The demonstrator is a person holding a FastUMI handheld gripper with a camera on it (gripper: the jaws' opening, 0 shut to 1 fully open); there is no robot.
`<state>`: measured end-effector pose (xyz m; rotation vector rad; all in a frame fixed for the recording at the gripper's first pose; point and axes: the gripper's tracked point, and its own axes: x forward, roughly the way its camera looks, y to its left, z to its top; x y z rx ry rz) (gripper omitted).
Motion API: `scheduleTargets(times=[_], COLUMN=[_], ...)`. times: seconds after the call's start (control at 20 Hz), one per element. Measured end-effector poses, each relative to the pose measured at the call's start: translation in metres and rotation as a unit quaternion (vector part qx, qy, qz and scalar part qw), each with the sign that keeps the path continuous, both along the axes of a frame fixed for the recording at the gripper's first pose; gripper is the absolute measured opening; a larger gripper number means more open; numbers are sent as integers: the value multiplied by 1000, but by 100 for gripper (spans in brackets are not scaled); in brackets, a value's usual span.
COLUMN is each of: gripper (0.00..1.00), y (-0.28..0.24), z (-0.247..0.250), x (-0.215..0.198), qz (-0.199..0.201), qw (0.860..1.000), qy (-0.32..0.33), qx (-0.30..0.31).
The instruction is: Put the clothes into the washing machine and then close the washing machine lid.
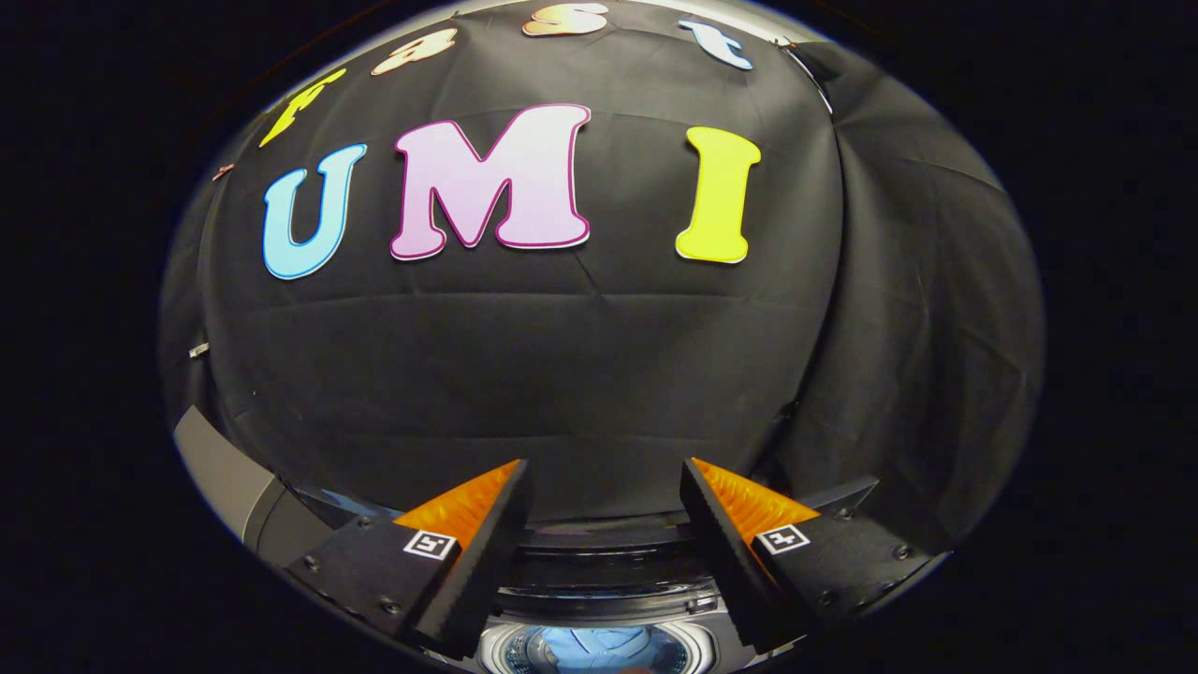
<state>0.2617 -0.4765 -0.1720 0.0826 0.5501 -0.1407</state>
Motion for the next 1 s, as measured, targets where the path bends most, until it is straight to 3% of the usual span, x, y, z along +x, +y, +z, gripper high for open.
scheduleTargets(times=[1.0], gripper=[100], y=[6], z=[9], x=[-92], qz=[-35], qw=[998], qy=[34], qx=[-27])
